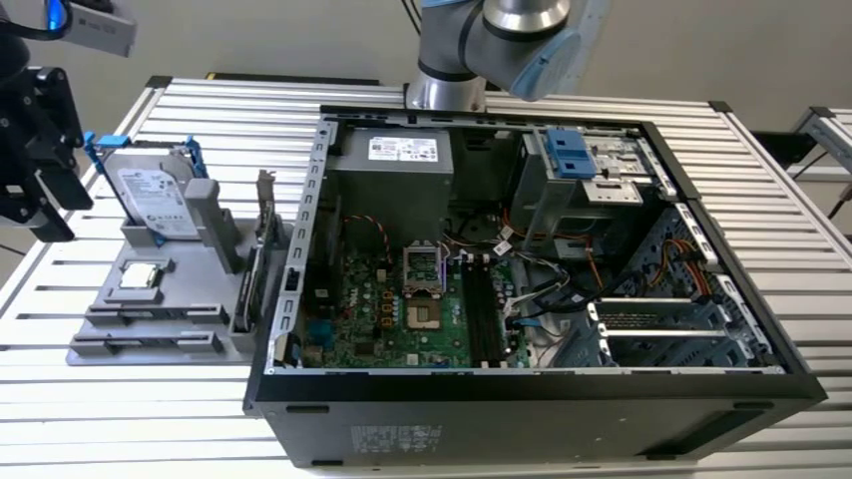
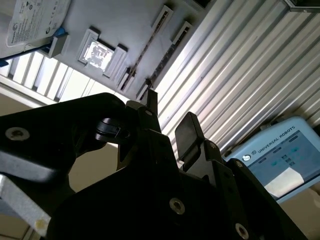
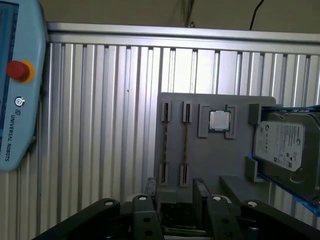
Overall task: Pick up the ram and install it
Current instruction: 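Pick up the ram and move it above insertion slot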
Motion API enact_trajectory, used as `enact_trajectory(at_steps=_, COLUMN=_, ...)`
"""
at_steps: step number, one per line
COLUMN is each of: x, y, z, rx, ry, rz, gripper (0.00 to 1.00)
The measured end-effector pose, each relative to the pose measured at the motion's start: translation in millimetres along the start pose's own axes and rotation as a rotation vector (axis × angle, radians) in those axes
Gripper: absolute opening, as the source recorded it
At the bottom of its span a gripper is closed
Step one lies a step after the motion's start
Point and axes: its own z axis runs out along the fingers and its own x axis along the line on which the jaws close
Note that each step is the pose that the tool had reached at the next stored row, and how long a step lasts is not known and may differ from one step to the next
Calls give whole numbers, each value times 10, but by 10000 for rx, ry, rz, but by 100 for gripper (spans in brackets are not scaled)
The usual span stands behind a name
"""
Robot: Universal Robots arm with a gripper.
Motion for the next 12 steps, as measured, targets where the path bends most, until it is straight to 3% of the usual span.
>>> enact_trajectory(at_steps=12, x=-1, y=0, z=34, rx=0, ry=0, rz=0, gripper=100)
